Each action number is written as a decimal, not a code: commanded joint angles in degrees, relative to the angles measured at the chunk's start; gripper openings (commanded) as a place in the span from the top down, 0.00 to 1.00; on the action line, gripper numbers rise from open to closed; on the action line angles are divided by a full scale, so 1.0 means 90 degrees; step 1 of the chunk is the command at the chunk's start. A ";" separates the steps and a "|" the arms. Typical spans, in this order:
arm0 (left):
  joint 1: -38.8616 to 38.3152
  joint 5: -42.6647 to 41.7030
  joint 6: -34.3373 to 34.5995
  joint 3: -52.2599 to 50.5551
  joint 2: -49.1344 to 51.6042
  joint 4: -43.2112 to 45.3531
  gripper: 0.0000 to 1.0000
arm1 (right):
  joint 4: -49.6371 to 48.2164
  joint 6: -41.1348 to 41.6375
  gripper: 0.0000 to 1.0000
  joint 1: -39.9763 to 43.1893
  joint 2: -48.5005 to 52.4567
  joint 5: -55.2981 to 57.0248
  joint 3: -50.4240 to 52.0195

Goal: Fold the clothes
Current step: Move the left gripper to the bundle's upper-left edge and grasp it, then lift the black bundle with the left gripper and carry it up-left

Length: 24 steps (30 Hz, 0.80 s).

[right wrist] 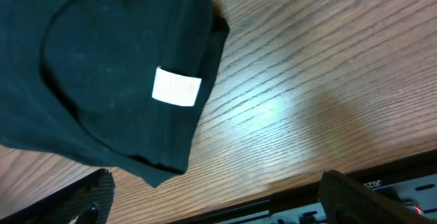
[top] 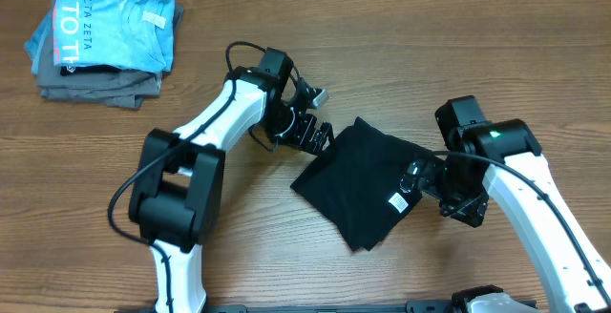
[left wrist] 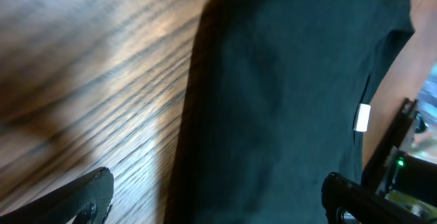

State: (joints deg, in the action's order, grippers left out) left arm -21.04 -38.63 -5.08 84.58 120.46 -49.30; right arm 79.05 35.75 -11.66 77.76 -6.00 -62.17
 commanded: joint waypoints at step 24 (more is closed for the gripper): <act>-0.1338 -0.0469 -0.0175 -0.0017 0.0369 0.0539 0.85 | -0.0078 -0.0143 0.00 0.0019 -0.0187 -0.0053 -0.0146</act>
State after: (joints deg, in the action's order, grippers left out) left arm -32.40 -42.87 -6.57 84.55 122.87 -45.10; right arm 78.59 35.07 -11.66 76.88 -6.20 -62.17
